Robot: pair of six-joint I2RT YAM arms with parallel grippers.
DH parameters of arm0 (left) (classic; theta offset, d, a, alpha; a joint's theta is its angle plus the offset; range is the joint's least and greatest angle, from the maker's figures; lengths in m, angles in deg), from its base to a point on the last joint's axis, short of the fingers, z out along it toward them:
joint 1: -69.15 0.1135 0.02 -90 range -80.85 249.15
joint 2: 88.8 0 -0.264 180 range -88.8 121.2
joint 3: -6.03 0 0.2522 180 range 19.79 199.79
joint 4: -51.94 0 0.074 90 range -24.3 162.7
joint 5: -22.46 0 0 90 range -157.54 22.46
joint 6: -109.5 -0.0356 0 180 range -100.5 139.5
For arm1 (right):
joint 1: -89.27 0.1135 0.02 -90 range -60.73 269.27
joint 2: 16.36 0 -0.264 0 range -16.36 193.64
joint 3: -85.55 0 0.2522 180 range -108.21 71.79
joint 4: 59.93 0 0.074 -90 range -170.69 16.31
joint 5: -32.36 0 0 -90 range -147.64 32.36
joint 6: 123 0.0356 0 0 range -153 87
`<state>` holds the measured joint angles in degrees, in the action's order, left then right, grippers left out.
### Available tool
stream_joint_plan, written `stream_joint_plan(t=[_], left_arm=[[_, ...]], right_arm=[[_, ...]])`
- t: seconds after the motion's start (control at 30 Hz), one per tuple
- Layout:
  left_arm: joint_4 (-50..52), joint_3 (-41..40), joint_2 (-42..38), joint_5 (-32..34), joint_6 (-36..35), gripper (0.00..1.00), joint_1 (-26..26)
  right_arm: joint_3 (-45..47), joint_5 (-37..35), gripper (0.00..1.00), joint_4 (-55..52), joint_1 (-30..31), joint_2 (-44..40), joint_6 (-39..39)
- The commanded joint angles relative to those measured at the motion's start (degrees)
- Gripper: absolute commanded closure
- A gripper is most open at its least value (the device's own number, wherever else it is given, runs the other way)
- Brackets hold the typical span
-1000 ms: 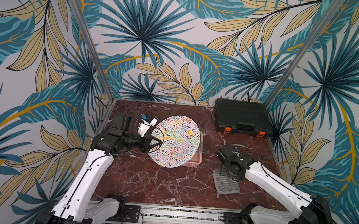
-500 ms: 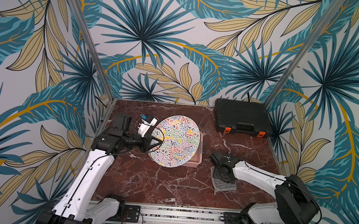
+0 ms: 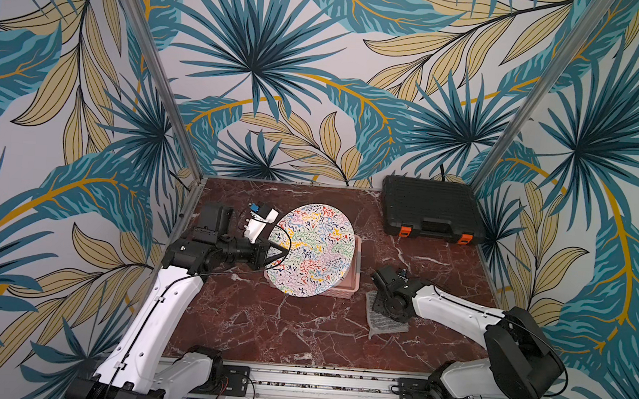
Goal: Wipe the wet plate dry
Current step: Pick up the towel at the center of the board.
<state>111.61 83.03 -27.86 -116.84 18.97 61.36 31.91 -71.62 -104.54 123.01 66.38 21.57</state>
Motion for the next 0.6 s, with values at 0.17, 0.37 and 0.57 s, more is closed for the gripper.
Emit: stream_joint_plan(t=[0.17, 0.37, 0.57], left_arm=[[-4.7, -1.7, -2.2, -2.9, 0.9, 0.99, 0.6], [-5.9, -2.4, -1.9, -3.6, 2.0, 0.97, 0.6], [-5.1, -1.7, -0.4, -5.1, 1.2, 0.97, 0.7]], right_arm=[[4.0, -3.2, 0.90, -2.6, 0.0, -6.5, 2.2], [-1.2, -6.9, 1.00, -7.1, 0.0, -25.3, -9.2], [-11.4, 4.6, 1.00, -4.8, 0.4, -31.4, -20.4]])
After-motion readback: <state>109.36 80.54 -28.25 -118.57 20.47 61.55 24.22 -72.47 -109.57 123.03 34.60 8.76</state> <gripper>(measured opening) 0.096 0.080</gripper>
